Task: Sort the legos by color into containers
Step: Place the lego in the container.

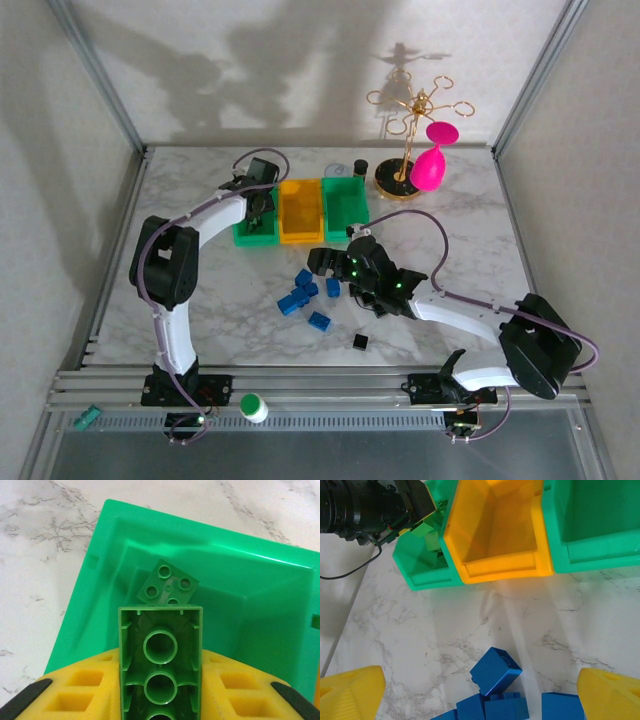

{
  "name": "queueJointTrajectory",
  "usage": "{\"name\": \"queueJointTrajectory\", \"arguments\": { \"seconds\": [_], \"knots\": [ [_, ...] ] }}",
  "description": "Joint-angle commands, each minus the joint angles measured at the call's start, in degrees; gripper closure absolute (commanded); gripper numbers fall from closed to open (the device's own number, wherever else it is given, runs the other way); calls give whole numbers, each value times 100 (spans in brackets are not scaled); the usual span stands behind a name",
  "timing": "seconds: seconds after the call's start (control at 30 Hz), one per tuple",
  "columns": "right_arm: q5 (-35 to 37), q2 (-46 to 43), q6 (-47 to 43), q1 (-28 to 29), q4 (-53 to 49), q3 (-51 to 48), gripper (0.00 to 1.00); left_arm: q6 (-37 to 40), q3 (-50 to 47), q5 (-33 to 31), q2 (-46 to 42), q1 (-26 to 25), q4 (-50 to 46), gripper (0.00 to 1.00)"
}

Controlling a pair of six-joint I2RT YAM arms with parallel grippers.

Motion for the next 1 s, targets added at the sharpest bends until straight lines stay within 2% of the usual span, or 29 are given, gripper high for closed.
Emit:
{"name": "queueJointTrajectory", "arguments": {
  "seconds": [0.0,0.3,0.47,0.77,0.97],
  "knots": [
    [-43,49,-54,-48,125,104,1,145,187,-19,59,40,-131,68],
    [-57,28,-154,-61,26,110,1,205,228,88,-155,38,-213,55],
    [-151,-49,-382,-56,-84,150,1,187,216,287,-436,34,-288,52],
    [-103,314,-873,196,-1203,701,1,-39,-601,432,-1821,-15,-210,50],
    [-85,812,-818,699,-1865,1208,7,-295,-1779,535,-3159,-292,-87,40]
  ]
}}
